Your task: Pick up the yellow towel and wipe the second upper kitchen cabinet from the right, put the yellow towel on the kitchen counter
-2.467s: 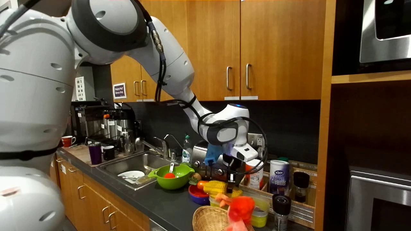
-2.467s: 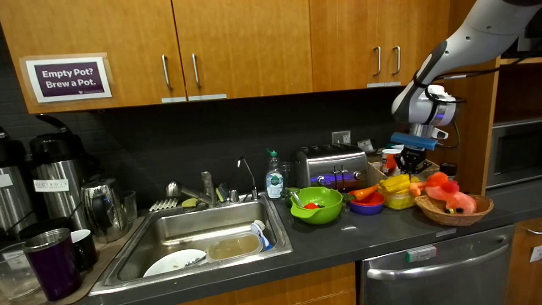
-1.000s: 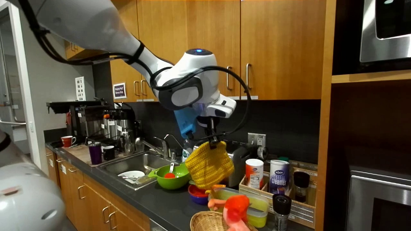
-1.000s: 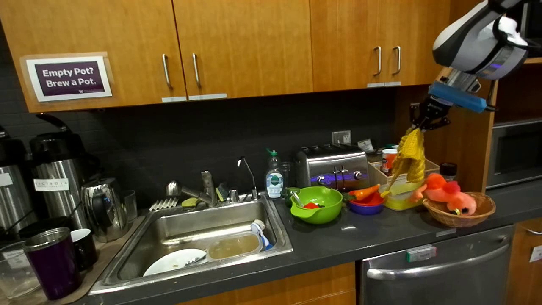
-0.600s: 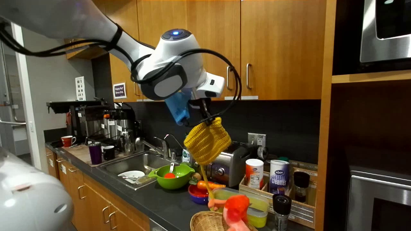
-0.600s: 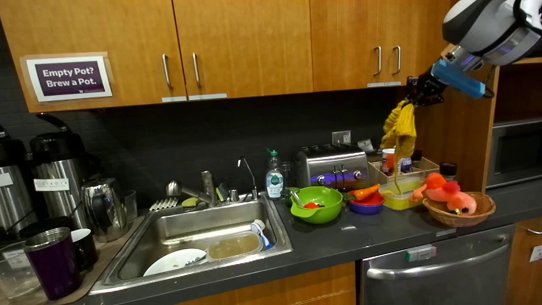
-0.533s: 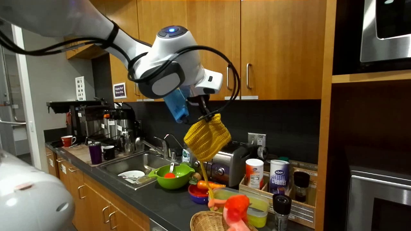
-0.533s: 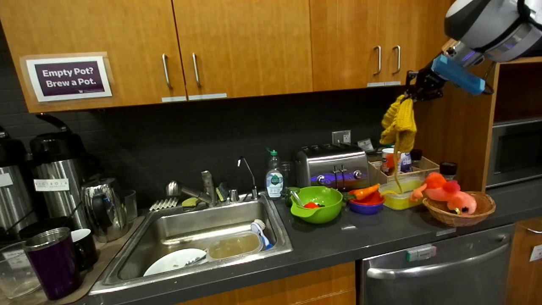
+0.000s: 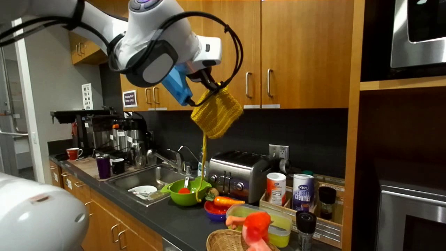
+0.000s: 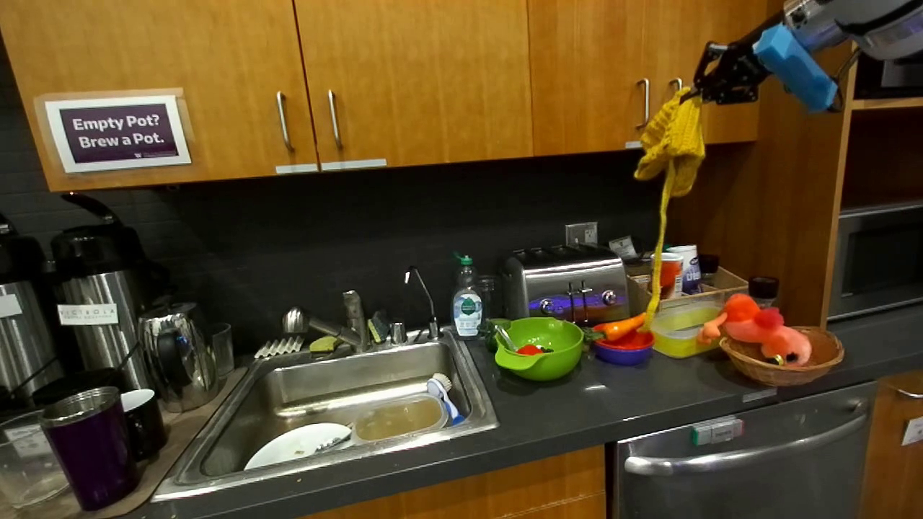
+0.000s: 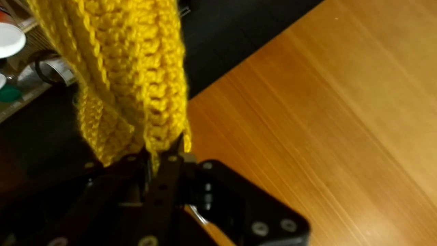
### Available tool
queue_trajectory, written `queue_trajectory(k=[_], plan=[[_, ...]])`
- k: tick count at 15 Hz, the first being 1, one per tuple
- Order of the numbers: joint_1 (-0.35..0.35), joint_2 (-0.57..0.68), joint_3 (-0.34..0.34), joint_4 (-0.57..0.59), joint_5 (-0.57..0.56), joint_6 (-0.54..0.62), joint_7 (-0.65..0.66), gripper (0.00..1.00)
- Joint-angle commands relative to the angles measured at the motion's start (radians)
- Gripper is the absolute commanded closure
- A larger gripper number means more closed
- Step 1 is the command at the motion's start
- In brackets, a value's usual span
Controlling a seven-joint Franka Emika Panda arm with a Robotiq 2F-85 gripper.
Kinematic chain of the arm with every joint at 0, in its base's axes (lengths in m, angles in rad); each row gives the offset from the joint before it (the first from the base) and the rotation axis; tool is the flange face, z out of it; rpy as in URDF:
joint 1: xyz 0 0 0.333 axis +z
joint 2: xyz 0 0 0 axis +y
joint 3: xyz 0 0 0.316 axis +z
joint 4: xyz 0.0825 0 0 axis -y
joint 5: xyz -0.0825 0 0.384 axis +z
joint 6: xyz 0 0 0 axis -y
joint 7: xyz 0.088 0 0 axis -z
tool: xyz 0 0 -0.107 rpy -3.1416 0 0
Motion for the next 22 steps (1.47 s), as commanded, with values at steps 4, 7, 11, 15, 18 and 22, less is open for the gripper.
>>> queue_trajectory(k=[4, 7, 11, 15, 18, 22], plan=[[0.067, -0.158, 0.014, -0.015, -0.068, 0.1, 0.015, 0.98], [0.066, -0.157, 0.035, 0.025, -0.087, 0.097, 0.061, 0.98], [0.019, -0.078, 0.094, 0.117, -0.079, 0.053, 0.174, 0.98], [-0.025, -0.014, 0.15, 0.188, -0.078, 0.032, 0.258, 0.98], [-0.063, 0.024, 0.185, 0.236, -0.08, 0.019, 0.3, 0.98], [-0.096, 0.051, 0.211, 0.274, -0.081, 0.011, 0.328, 0.98]])
